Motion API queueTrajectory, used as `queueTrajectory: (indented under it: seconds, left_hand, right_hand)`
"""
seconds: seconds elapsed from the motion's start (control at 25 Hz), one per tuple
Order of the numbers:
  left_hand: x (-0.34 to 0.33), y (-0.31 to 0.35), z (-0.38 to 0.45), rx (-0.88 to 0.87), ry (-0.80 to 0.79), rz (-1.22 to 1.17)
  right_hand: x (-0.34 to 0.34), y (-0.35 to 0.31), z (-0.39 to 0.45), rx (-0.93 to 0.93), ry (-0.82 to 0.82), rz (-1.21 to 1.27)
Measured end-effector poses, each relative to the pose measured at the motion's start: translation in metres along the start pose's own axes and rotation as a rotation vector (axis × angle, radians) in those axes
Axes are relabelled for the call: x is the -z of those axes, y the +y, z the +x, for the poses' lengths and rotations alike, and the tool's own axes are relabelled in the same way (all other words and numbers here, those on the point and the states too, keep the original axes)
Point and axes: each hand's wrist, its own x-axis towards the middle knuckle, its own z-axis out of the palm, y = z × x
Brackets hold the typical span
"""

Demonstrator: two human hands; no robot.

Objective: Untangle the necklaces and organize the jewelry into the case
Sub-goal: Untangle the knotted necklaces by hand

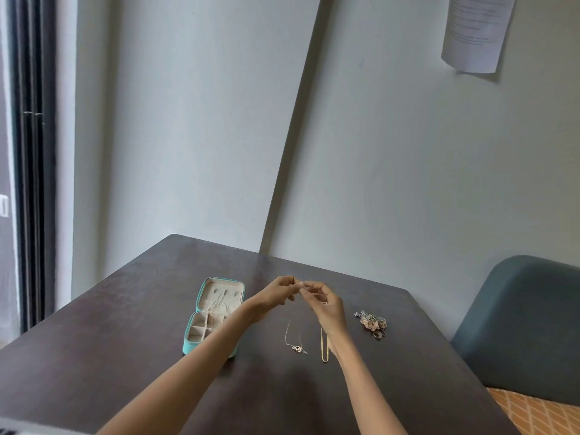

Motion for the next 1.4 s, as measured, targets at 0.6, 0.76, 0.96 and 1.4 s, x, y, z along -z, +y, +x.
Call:
queueTrajectory:
  seconds: [0.6,0.76,0.96,1.4]
  left_hand:
    - [0.013,0.027,0.001,-0.032,-0.060,0.113]
    - [0.016,0.032,0.003,-0.022,-0.059,-0.026]
    - [0.021,0.035,0.002,-0.070,-0.037,-0.239]
    - [0.023,0.055,0.003,-0.069,-0.044,0.159]
  right_hand:
    - [0.007,-0.018,0.004,0.012,-0.042,-0.005]
    - [0.011,-0.031,0.003,-0.002,-0.121,0.037]
    - [0.024,-0.032,0.000,-0.016,-0.105,0.080]
    - [0.011,-0.058,0.003,0.062,-0.077,0.019]
